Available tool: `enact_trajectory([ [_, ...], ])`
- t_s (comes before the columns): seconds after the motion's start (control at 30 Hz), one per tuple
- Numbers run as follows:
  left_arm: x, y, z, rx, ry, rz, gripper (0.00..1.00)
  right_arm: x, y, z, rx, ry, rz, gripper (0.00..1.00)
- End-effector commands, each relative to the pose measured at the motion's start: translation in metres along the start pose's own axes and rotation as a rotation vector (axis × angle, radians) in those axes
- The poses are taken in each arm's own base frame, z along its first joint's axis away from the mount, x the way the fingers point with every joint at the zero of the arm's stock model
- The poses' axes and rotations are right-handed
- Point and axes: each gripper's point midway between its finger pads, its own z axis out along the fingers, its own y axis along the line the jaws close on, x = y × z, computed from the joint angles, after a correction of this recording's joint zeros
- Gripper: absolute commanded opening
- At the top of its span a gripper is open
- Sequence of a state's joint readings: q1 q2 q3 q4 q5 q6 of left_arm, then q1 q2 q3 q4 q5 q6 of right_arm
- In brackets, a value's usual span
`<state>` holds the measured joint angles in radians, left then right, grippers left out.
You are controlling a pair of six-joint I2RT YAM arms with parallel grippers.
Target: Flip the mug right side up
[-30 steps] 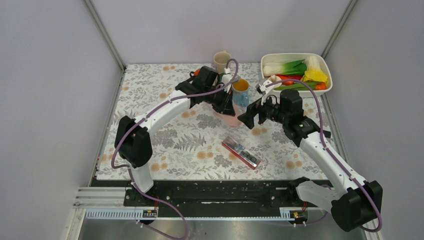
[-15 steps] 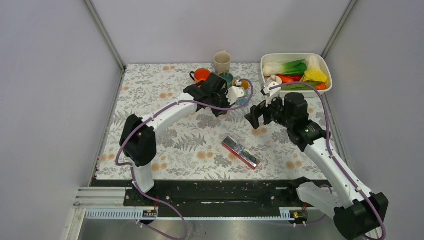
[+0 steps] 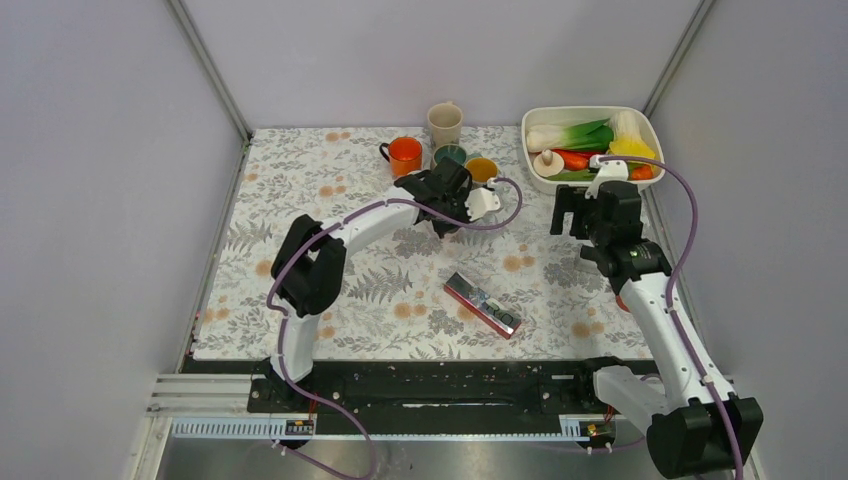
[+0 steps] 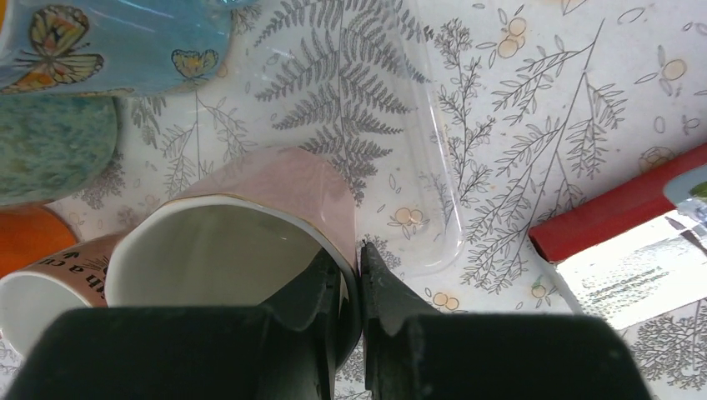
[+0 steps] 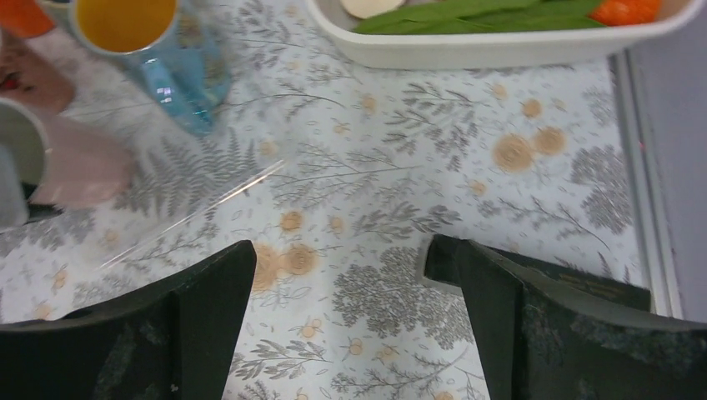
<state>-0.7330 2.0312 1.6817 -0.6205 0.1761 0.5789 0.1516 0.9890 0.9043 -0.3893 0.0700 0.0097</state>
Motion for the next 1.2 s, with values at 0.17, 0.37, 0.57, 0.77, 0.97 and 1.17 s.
enact_trajectory([
  [0.17,-0.016,0.038,-0.012,-0.150,-0.005,0.105,0.00,-0.005,-0.079,-0.021,0.410,-0.035,0.183,1.00],
  [0.37,-0.022,0.030,-0.023,-0.104,-0.022,0.094,0.40,0.017,-0.145,-0.042,0.681,-0.014,0.385,1.00],
  [0.57,-0.056,0.029,-0.058,-0.060,-0.110,0.029,0.68,0.053,-0.200,-0.062,0.892,0.022,0.617,1.00],
  [0.77,-0.076,0.021,-0.087,0.014,-0.170,-0.015,0.76,0.089,-0.207,-0.053,0.911,0.092,0.781,0.99],
  [0.97,-0.060,0.021,-0.074,0.011,-0.114,-0.002,0.76,0.104,-0.203,-0.045,0.892,0.149,0.774,0.98],
  [1.17,-0.054,0.019,-0.070,0.012,-0.099,-0.028,0.76,0.115,-0.198,-0.043,0.891,0.169,0.813,0.99],
])
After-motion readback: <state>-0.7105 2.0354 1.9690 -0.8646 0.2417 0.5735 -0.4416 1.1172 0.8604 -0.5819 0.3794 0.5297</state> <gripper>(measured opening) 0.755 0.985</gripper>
